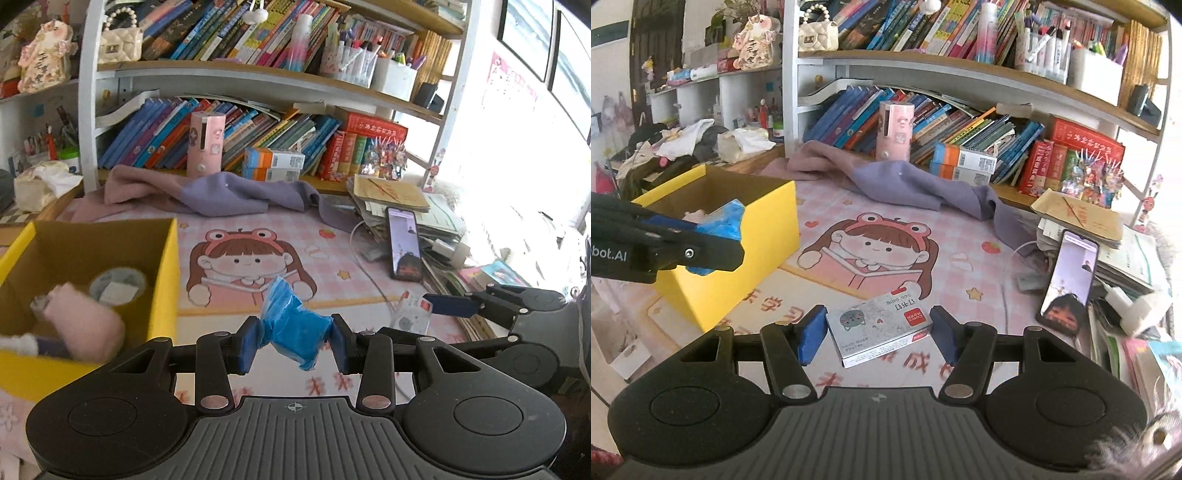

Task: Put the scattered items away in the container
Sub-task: 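Carry the blue item with the left gripper toward the yellow box while the right carries the white box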

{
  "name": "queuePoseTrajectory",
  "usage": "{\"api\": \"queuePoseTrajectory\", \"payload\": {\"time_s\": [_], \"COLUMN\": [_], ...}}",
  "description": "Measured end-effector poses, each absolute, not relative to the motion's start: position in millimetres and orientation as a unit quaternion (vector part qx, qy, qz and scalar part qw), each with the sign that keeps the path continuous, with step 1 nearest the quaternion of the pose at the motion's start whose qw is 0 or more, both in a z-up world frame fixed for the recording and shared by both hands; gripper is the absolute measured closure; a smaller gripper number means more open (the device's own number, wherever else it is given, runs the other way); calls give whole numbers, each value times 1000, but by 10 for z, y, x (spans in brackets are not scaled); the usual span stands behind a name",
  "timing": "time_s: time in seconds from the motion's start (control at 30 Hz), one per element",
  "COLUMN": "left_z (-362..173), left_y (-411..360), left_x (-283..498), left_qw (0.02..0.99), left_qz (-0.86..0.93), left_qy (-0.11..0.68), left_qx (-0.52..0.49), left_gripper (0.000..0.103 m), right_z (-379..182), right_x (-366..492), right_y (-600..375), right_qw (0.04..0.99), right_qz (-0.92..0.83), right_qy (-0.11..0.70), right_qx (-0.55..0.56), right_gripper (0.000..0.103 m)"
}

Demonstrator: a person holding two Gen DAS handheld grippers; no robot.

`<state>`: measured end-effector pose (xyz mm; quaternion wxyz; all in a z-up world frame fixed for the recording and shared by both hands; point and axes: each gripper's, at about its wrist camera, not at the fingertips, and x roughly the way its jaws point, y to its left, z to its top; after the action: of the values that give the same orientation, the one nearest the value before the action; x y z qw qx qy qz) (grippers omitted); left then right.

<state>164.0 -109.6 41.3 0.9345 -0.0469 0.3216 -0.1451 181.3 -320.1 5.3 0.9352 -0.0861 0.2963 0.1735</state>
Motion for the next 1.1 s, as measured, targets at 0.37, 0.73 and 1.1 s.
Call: {"api": "queuePoseTrajectory", "payload": {"time_s": [0.37, 0.73, 1.1], "left_z": [276, 284, 257], "left_y": [-708, -374, -139], "left_x": [1001, 632, 471], "left_qw": [930, 932, 935], "left_qz": [-155, -142, -123], "left_qy": [328, 325, 319], "left_qx": [-61, -70, -92], "left_gripper": [64, 64, 64], "right_z": [27, 6, 45], "right_x": [1053, 706, 530], "right_y": [-2819, -2481, -2215], "right_qw": [937, 928, 923], "right_qz": [154, 177, 211], "right_qy": [299, 319, 309], "right_qx": [-94, -75, -93], "right_gripper": [44, 45, 44]}}
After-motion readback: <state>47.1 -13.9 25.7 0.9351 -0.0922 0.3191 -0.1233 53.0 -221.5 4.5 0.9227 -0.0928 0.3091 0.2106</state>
